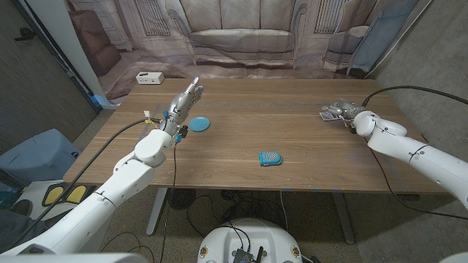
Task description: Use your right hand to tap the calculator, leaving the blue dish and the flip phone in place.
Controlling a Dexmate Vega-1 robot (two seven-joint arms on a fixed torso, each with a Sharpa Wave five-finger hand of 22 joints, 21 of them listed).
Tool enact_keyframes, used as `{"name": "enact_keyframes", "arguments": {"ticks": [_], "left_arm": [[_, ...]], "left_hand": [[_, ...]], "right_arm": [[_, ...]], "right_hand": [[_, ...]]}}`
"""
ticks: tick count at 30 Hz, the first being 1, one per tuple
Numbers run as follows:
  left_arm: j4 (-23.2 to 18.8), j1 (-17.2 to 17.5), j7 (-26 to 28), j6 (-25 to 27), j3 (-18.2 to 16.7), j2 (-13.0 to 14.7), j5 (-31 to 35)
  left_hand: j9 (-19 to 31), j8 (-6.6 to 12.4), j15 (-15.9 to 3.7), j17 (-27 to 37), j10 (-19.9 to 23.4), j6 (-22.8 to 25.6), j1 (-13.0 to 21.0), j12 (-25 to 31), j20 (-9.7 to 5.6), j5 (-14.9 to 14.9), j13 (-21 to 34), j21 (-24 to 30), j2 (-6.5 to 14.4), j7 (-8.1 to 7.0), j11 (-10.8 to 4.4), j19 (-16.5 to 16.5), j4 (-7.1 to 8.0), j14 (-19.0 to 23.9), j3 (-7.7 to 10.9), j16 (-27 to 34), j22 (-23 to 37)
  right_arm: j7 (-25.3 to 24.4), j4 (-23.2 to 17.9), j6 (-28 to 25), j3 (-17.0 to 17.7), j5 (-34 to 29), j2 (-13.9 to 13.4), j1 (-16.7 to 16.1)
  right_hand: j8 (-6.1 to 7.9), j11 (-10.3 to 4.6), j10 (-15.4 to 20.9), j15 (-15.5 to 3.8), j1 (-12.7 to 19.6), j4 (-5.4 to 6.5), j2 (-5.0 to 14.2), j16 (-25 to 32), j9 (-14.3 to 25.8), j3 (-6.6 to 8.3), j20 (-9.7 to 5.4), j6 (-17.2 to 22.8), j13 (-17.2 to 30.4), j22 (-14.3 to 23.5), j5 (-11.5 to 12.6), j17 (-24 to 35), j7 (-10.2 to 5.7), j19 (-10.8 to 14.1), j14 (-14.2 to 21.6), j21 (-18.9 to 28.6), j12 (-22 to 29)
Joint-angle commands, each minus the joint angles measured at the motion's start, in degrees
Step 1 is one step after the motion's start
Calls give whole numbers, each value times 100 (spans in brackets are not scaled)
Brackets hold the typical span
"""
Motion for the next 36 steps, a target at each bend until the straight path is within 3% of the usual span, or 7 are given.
{"name": "enact_keyframes", "arguments": {"ticks": [1,36], "left_arm": [[-56,-19,3,62,1,14,13],[43,-16,-15,58,11,-26,-56]], "left_hand": [[18,-8,23,11,50,62,13,-22,34,-15,15,-23,31,-5,-37,-27,-30,49,11,-11,5],[18,-13,15,12,66,80,17,-27,37,-22,16,-21,54,-10,-40,-35,-52,102,6,1,5]], "right_arm": [[-100,39,-79,-50,-73,33,-32],[66,276,-232,-302,-276,211,184]], "right_hand": [[-13,-14,-817,-18,13,12,63,8,23,47,-65,-13,34,20,-13,6,-21,-1149,-1522,-3,5],[13,-22,-750,3,29,3,102,78,25,84,-33,41,34,21,-25,13,-96,-1165,-1465,75,65]]}}
